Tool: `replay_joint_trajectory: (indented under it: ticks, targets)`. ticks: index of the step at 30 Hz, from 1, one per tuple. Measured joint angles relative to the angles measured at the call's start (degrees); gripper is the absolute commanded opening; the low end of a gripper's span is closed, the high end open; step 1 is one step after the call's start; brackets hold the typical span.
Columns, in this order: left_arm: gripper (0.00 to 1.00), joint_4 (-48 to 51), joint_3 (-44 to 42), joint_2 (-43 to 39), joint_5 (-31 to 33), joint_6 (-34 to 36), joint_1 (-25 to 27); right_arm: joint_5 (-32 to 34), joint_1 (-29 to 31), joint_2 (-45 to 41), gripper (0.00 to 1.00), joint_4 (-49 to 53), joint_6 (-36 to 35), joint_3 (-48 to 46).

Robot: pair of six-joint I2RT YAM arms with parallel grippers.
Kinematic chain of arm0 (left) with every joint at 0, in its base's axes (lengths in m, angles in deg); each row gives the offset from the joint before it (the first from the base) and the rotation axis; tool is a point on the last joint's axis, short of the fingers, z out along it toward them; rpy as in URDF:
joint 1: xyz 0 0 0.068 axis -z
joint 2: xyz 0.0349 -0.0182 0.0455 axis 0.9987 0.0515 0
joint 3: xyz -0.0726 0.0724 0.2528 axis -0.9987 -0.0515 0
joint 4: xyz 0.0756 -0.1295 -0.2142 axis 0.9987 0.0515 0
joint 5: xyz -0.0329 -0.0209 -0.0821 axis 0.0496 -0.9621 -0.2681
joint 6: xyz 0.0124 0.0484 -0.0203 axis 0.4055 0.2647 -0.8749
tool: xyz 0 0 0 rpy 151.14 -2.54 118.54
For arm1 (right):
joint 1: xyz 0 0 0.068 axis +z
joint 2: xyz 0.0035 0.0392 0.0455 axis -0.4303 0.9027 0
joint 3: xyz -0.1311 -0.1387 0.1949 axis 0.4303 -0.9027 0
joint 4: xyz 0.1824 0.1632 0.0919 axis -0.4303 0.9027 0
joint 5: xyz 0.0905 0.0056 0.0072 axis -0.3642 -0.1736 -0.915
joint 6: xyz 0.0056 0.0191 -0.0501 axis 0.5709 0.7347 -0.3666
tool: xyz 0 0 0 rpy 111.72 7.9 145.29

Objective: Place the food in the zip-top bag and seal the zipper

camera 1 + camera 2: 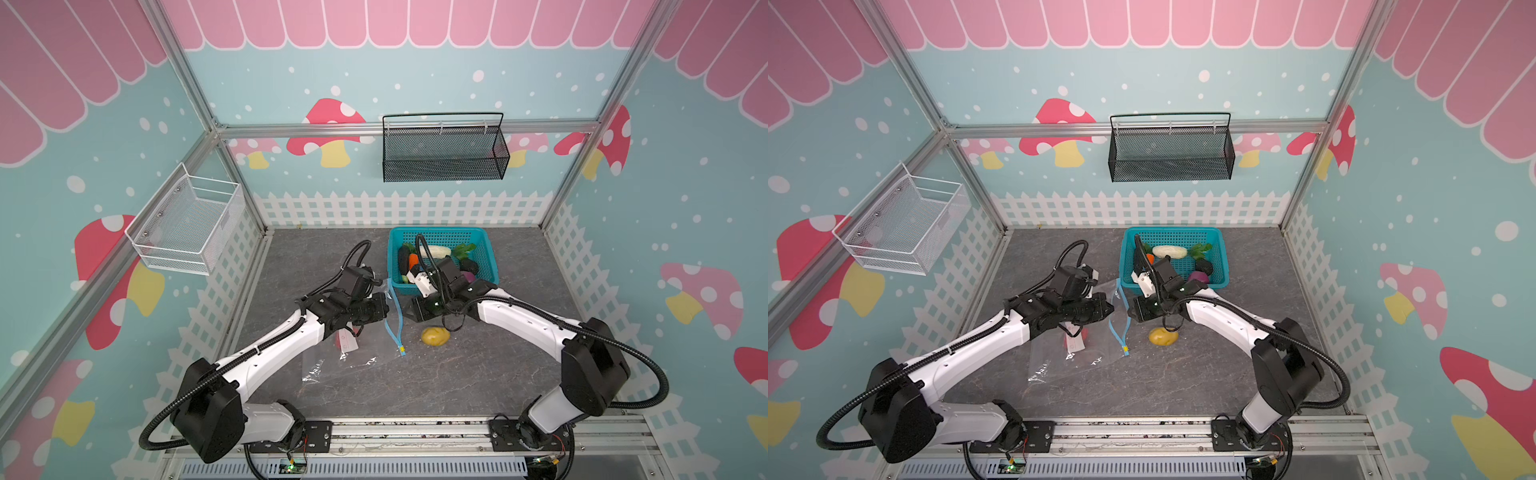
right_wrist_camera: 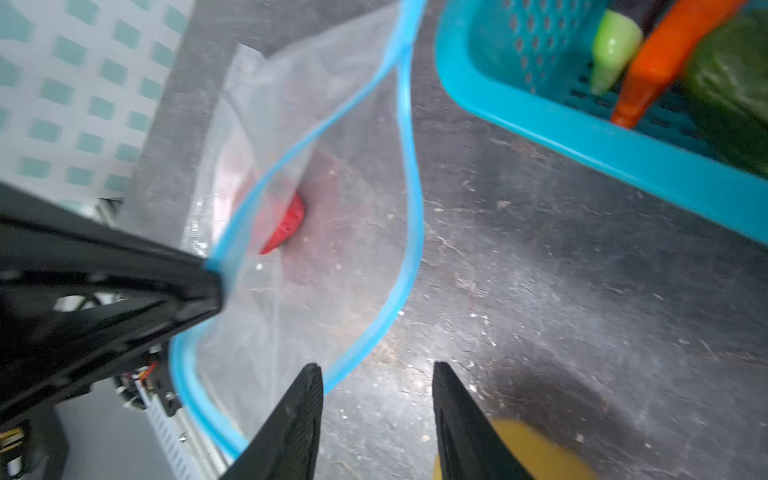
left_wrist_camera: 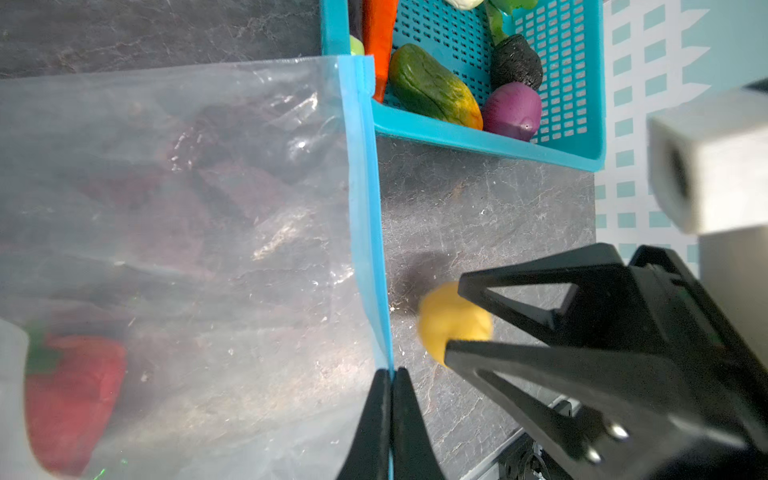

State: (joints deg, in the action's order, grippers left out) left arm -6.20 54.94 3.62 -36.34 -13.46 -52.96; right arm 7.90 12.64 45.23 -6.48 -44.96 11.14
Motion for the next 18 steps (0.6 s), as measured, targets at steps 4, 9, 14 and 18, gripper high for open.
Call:
replay_joint_trajectory:
  ticks: [4,9,14,18]
  targets:
    - [0.00,-0.22,0.00,1.25,0.00,0.00,0.00,6.93,-0.31,0.96,0.74,4.09,-2.36,-0.66]
    - [0.00,-0.98,0.00,1.77,-0.24,0.02,-0.02,15.04,-0.72,-9.22,0.96,6.03,-3.50,-6.99]
    - [0.00,-1.68,-0.02,2.49,-0.90,0.00,-0.09,15.65,-1.66,-17.53,0.97,7.85,-3.69,-9.55]
    - [0.00,-2.47,-0.39,2.40,-1.07,0.00,-0.11,9.49,-1.27,-19.98,0.98,8.94,1.44,-16.04]
